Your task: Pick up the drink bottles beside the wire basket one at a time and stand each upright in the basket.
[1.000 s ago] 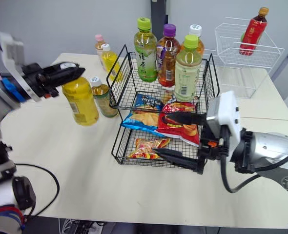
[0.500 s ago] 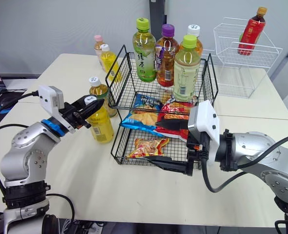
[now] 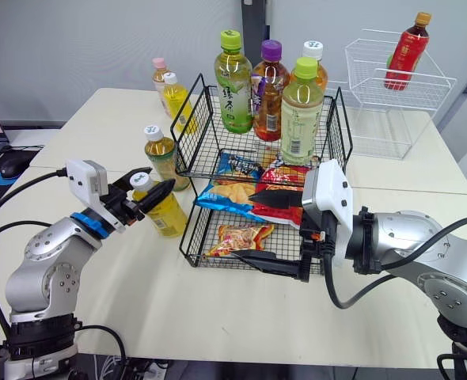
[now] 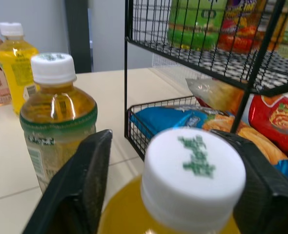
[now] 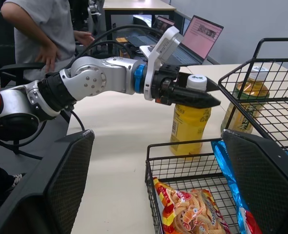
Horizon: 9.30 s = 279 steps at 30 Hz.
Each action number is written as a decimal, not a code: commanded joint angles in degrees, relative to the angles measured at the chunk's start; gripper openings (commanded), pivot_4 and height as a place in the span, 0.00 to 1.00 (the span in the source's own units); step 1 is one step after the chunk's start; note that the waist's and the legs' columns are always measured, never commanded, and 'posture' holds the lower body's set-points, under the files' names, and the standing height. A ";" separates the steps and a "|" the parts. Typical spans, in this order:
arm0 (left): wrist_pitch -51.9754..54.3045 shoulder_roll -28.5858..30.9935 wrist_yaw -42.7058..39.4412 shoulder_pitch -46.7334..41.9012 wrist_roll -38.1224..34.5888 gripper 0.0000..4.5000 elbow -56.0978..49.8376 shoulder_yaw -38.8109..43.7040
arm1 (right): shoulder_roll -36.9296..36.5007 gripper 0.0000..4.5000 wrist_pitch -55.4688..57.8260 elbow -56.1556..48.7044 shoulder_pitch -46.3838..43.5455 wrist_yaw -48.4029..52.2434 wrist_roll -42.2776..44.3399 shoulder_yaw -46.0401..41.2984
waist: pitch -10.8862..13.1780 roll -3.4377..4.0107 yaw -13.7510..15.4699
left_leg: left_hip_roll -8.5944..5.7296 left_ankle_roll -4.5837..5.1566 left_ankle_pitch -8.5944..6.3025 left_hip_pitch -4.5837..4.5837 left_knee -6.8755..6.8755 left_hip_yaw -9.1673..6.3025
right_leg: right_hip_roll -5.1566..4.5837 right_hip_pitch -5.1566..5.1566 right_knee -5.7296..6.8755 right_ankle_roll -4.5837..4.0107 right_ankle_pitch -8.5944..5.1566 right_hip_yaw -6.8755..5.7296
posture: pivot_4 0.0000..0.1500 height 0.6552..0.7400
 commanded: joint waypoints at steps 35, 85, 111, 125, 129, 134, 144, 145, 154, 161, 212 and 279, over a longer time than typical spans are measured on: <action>9.88 10.69 0.74 -1.68 -9.36 0.31 -6.40 1.48 | 1.10 1.00 0.23 -1.67 -0.48 -2.21 0.74 -2.85 | 0.00 0.01 -0.06 | 0.02 0.01 -0.01 0.05 -0.05 0.00 | 0.03 0.00 0.02 -0.01 0.00 0.00 | 1.00 1.00; 12.35 -0.67 -33.70 -78.65 3.82 0.31 52.67 -19.35 | -12.15 1.00 1.20 -5.90 13.98 -16.59 14.58 -27.00 | 0.11 0.05 -0.13 | -0.02 -0.17 0.10 -0.24 -0.08 0.06 | 0.10 -0.13 -0.36 0.02 0.00 0.02 | 1.00 1.00; 4.04 -4.28 -38.72 -78.31 9.77 0.94 60.25 -18.76 | -12.10 1.00 -0.54 -5.24 13.40 -20.27 13.20 -25.20 | 0.10 0.07 -0.02 | -0.04 -0.18 0.10 -0.21 -0.08 0.09 | 0.11 -0.11 -0.34 0.02 0.00 0.06 | 1.00 1.00; 20.13 14.91 -44.13 -66.03 4.14 0.99 36.73 -15.65 | -11.85 1.00 -1.52 -2.64 8.93 -15.08 9.56 -22.41 | 0.06 0.13 -0.34 | 0.02 -0.19 0.11 -0.12 -0.06 0.09 | 0.14 -0.11 -0.21 0.01 0.00 0.11 | 1.00 1.00; 23.53 20.62 -39.39 -59.30 1.50 0.99 29.40 -9.86 | -12.19 1.00 -1.35 -1.73 7.67 -12.01 9.21 -21.32 | 0.06 0.14 -0.29 | 0.03 -0.19 0.11 -0.10 -0.04 0.10 | 0.13 -0.11 -0.17 0.01 0.00 0.13 | 1.00 1.00; 25.56 26.15 -31.61 -50.50 0.02 0.99 23.44 -2.26 | -10.89 1.00 -1.51 -1.77 4.87 -7.84 9.84 -17.65 | 0.06 0.14 -0.22 | 0.03 -0.18 0.11 -0.08 0.02 0.10 | 0.10 -0.10 -0.10 0.01 0.00 0.13 | 1.00 1.00; 11.15 23.59 -21.68 -28.60 3.05 0.99 23.84 2.30 | -2.96 1.00 -3.92 -7.79 9.18 -6.75 -4.47 -1.87 | -0.22 -0.11 0.13 | 0.06 -0.14 0.09 0.04 0.01 0.06 | 0.09 -0.03 0.08 -0.02 -0.02 0.07 | 1.00 1.00; 9.63 22.26 -20.42 -27.75 3.25 0.99 24.32 2.18 | -1.93 1.00 -4.14 -7.91 9.79 -6.92 -5.93 -0.87 | -0.21 -0.10 0.12 | 0.05 -0.14 0.09 0.00 0.03 0.07 | 0.08 -0.07 0.09 -0.03 -0.02 0.07 | 1.00 1.00; -5.20 10.90 -7.62 -31.15 8.07 0.99 34.95 -0.68 | 3.08 1.00 -4.60 -9.26 13.43 -8.10 -12.85 1.32 | -0.23 -0.12 0.16 | 0.02 -0.12 0.09 0.03 0.12 0.07 | 0.05 -0.09 0.35 -0.02 -0.01 0.07 | 1.00 1.00; -11.71 7.29 -5.23 -38.49 11.81 0.99 47.63 -4.32 | 4.53 1.00 -3.75 -9.46 12.90 -8.83 -14.35 1.08 | -0.24 -0.12 -0.04 | 0.01 -0.15 0.11 0.06 0.11 0.09 | 0.06 -0.10 0.38 -0.03 -0.01 0.07 | 1.00 1.00; 10.74 12.27 -31.74 -89.46 12.15 0.30 67.25 -13.35 | -6.55 1.00 -4.83 -13.73 19.90 -20.09 8.78 -21.77 | -0.13 -0.19 -0.13 | -0.05 -0.11 0.09 -0.09 0.05 0.07 | 0.08 -0.23 0.26 0.14 -0.14 0.07 | 1.00 1.00; -7.88 23.05 -11.78 -37.39 15.17 0.99 37.47 3.17 | -6.05 1.00 -15.64 18.33 8.43 -11.75 -12.26 -27.42 | -0.19 -0.05 -0.21 | 0.01 -0.18 0.17 0.27 0.04 0.26 | 0.05 -0.04 0.45 -0.09 -0.06 0.27 | 1.00 1.00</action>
